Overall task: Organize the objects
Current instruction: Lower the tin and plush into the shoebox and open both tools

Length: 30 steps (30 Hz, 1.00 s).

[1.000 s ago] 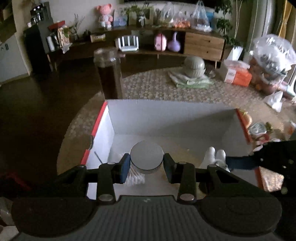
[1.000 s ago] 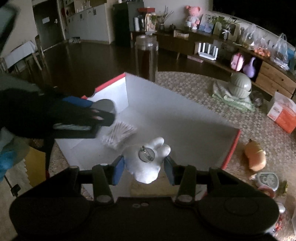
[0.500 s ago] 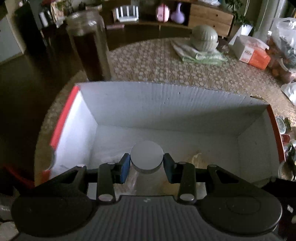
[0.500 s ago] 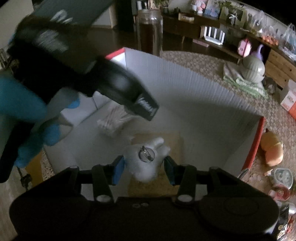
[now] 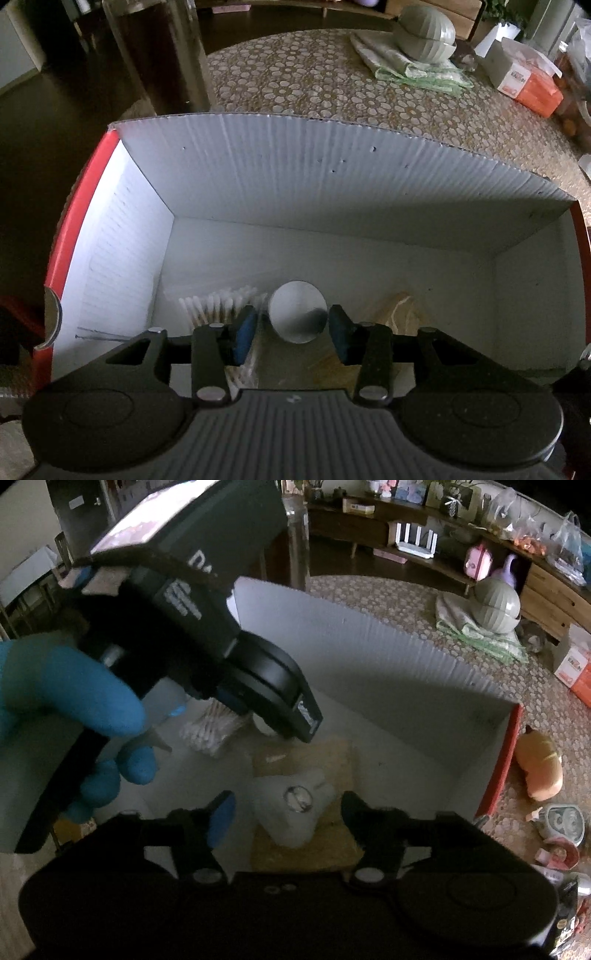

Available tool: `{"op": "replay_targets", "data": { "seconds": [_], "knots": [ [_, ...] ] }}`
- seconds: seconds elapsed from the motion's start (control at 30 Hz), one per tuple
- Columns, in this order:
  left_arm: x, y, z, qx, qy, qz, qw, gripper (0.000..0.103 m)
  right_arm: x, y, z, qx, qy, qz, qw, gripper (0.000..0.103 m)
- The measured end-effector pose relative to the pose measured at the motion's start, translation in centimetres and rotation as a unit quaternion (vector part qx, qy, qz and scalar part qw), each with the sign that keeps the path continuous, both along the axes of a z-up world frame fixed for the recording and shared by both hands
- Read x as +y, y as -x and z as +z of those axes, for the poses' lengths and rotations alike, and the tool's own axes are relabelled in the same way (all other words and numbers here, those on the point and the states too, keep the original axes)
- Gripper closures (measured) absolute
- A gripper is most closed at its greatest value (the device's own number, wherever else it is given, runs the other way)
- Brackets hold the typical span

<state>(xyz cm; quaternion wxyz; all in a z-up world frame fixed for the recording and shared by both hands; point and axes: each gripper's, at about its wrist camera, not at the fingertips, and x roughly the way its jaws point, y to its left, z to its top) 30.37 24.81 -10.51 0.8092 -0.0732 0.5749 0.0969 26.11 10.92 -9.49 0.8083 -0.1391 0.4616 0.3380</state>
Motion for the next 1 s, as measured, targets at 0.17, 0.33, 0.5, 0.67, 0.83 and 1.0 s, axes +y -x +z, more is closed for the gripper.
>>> {"op": "replay_targets", "data": {
  "seconds": [0.17, 0.33, 0.5, 0.67, 0.83, 1.0],
  "knots": [
    [0.2, 0.8, 1.1, -0.025, -0.003, 0.011, 0.9996, 0.04, -0.5, 0.6, 0.5, -0.003, -0.011, -0.002, 1.0, 0.035],
    [0.3, 2.3, 2.4, -0.039, -0.01, 0.023, 0.9989, 0.04, -1.3, 1.9, 1.7, -0.012, -0.03, 0.001, 0.999, 0.034],
    [0.1, 4.3, 4.1, -0.059, -0.013, 0.023, 0.9979, 0.04, -2.4, 3.6, 3.5, -0.026, -0.041, 0.0, 0.999, 0.031],
    [-0.7, 6.4, 6.2, -0.084, -0.015, 0.014, 0.9962, 0.04, -3.7, 4.4, 4.8, -0.038, -0.05, -0.007, 0.998, 0.03],
    [-1.7, 8.7, 8.2, -0.11, -0.02, 0.004, 0.9937, 0.04, -5.4, 6.0, 6.1, -0.047, -0.065, -0.013, 0.997, 0.029],
    [-3.1, 10.8, 9.7, -0.133, -0.027, -0.009, 0.9906, 0.04, -7.1, 7.2, 7.1, -0.057, -0.08, -0.017, 0.995, 0.025]
  ]
}}
